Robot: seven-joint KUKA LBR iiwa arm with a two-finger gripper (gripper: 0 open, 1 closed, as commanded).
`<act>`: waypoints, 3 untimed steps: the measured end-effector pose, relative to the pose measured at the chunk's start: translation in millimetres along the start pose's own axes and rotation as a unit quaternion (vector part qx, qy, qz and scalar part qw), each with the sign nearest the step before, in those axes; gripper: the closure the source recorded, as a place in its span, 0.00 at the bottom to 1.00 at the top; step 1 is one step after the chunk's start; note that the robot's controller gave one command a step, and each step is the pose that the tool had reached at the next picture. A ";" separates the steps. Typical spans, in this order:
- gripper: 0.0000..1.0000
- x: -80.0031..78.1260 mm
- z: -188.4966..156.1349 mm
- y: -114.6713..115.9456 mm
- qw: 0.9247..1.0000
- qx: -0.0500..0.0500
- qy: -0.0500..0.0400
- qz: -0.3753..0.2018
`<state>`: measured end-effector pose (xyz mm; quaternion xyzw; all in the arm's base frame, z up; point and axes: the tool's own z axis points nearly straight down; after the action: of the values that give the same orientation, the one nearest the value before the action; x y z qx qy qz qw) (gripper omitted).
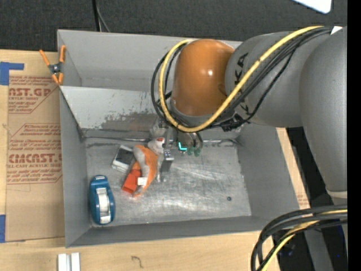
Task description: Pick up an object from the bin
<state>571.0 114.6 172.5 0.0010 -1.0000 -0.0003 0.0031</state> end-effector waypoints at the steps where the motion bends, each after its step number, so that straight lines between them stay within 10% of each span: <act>1: 0.00 -1.9 -4.2 -0.4 1.000 -0.001 -0.004 0.001; 2: 1.00 0.3 91.2 9.2 0.996 -0.003 -0.015 -0.092; 3: 1.00 0.2 91.1 9.2 0.996 -0.003 -0.015 -0.092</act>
Offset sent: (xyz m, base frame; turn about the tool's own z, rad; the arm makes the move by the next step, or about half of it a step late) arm -0.0086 0.0051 -0.1025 -0.1839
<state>570.2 123.9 81.4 0.0928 -0.9956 -0.0036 -0.0118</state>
